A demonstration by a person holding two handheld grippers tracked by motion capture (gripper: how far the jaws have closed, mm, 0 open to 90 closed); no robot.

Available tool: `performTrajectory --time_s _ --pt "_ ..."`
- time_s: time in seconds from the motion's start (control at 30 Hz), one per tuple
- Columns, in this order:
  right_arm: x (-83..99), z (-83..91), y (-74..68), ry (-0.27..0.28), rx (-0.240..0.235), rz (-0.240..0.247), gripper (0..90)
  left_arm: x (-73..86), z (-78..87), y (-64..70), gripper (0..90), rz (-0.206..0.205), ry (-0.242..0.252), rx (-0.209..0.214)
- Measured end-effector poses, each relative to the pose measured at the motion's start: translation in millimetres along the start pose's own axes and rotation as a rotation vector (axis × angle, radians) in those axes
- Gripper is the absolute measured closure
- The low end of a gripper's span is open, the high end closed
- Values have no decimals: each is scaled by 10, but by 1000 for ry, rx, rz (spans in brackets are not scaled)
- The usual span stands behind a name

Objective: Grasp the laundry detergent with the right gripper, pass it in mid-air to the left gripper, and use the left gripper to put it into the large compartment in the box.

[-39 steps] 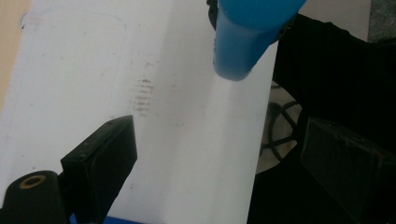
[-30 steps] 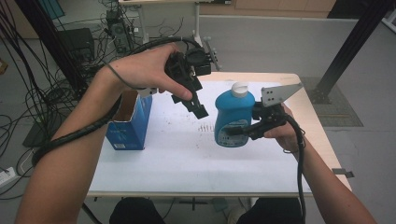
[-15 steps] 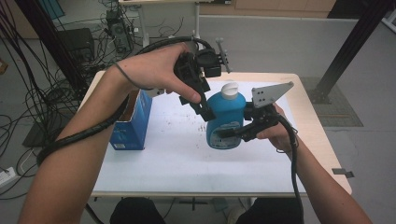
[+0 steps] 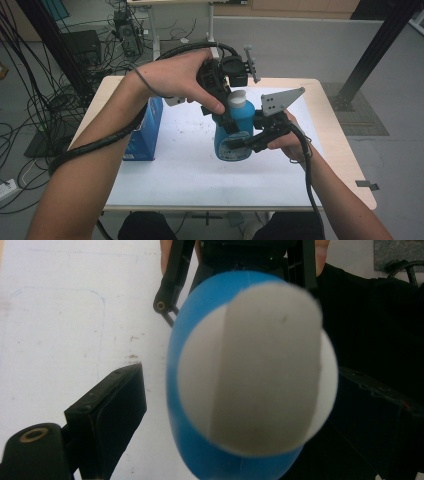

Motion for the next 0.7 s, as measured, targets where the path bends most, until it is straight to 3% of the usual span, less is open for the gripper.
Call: performTrajectory --time_s 0.4,0.7 --pt "7 -70 -10 -9 -8 2 444 -43 -95 0 106 -9 -20 1" --pt "5 -51 -5 -8 -3 0 443 -33 -95 1 106 0 -8 10"
Point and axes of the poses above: each handheld gripper's, and its own axes: z roughly backward along the jaws, x roughly out of its underside, y roughly to its right, the point moved 4 cm from there along -z, roughly forward along the jaws, and after that the axes turned 12 degrees about z, right-handed, at the moved point
